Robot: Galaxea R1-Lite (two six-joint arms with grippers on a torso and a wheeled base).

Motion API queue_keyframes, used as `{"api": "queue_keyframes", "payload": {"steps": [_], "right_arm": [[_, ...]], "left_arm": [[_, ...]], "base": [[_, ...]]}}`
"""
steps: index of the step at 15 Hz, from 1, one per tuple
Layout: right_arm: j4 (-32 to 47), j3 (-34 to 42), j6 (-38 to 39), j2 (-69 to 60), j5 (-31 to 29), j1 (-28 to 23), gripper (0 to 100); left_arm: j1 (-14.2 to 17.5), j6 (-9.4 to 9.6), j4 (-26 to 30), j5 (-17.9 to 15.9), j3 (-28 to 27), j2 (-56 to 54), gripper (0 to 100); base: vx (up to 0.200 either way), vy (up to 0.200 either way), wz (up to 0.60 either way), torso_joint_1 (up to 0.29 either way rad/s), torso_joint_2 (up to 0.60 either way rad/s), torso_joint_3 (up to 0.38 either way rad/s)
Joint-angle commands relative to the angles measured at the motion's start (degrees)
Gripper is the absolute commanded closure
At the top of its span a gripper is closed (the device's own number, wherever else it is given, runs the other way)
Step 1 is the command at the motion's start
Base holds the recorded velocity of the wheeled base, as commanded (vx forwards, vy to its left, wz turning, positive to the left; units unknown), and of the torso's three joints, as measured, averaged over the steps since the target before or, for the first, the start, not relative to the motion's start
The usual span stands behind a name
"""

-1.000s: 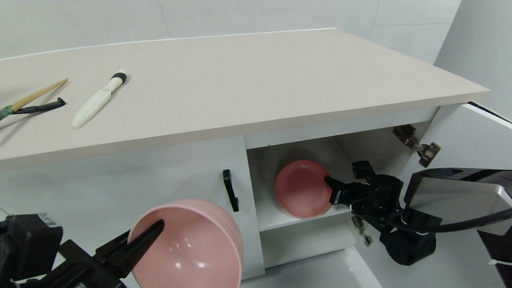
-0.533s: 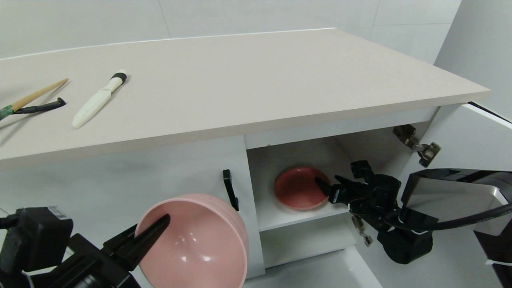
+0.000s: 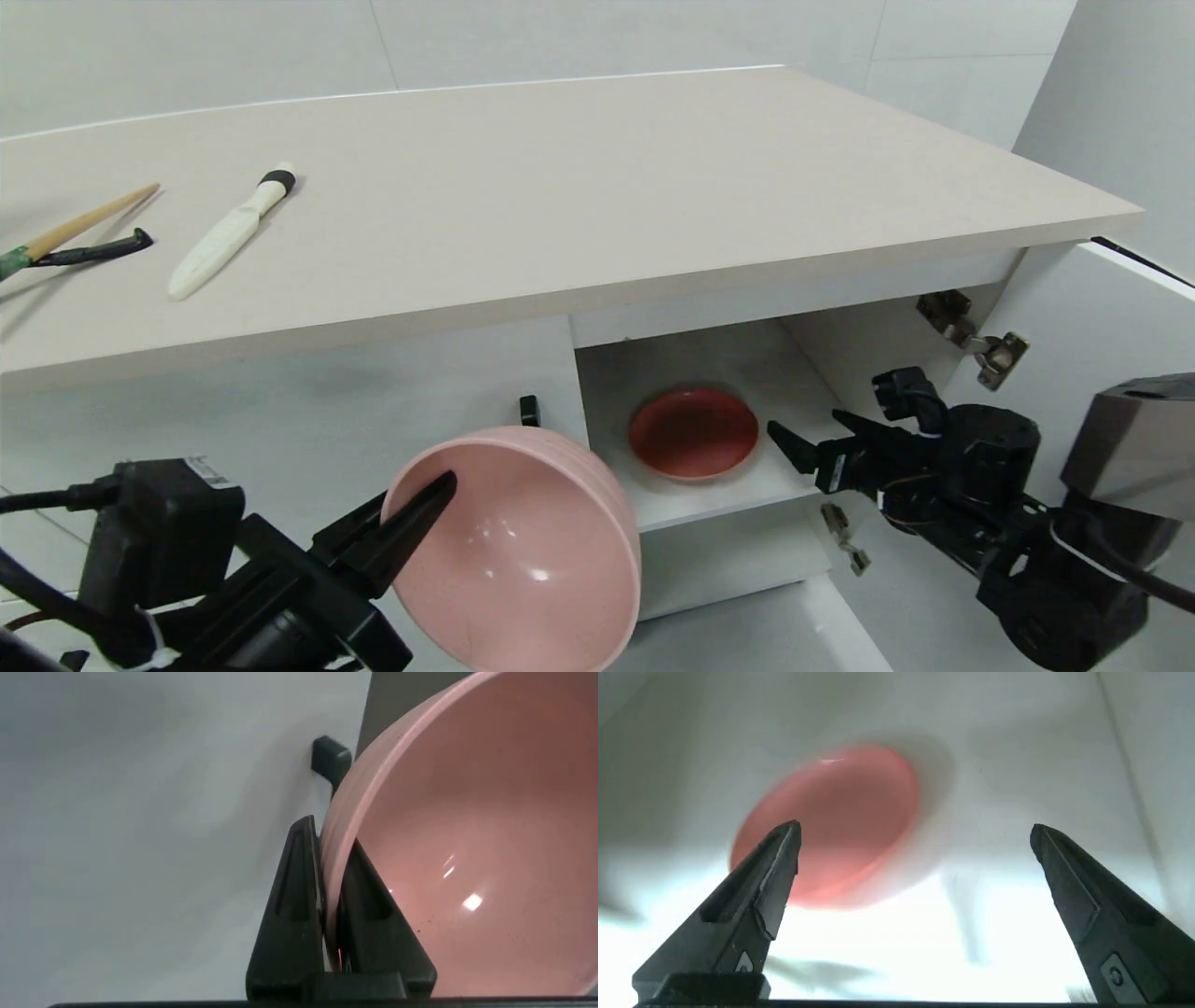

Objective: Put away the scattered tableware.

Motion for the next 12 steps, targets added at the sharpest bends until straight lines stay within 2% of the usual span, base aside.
{"api": "queue_keyframes", "payload": {"steps": [1, 2, 4, 6, 7, 9, 12], "right_arm": [[-0.08, 8.47, -0.92, -13.33, -0.01, 2.31, 0], [-0.08, 10.32, -1.01, -16.59, -0.01, 3.1, 0], [-0.08, 15.94, -1.19, -21.95, -0.01, 3.54, 0], [-0.08, 20.07, -1.36, -24.23, -0.01, 3.37, 0], [-0.08, 24.56, -4.62, -25.11, -0.01, 4.16, 0], [-0.08, 26.84, -8.57, -26.25, -0.01, 4.25, 0], [-0.08, 24.03, -8.66, -27.57, -0.01, 4.16, 0]], "left_arm": [[-0.37, 3.84, -4.5, 0.11, 0.13, 9.03, 100], [-1.16, 5.51, -4.5, 0.11, -0.05, 9.55, 100], [-5.12, 6.74, -4.5, 0.11, -0.49, 9.82, 100], [-5.47, 7.88, -4.5, 0.11, -1.19, 11.58, 100], [-5.47, 7.88, -4.5, 0.19, -3.04, 13.51, 100], [-6.53, 8.32, -4.5, 0.28, -7.96, 15.53, 100], [-8.63, 8.24, -4.5, 0.28, -13.85, 19.31, 100]], "base": [[0.0, 0.0, 0.0, 0.0, 0.0, 0.0], [0.0, 0.0, 0.0, 0.0, 0.0, 0.0], [0.0, 0.0, 0.0, 0.0, 0.0, 0.0], [0.0, 0.0, 0.0, 0.0, 0.0, 0.0], [0.0, 0.0, 0.0, 0.0, 0.0, 0.0], [0.0, 0.0, 0.0, 0.0, 0.0, 0.0], [0.0, 0.0, 0.0, 0.0, 0.0, 0.0]]}}
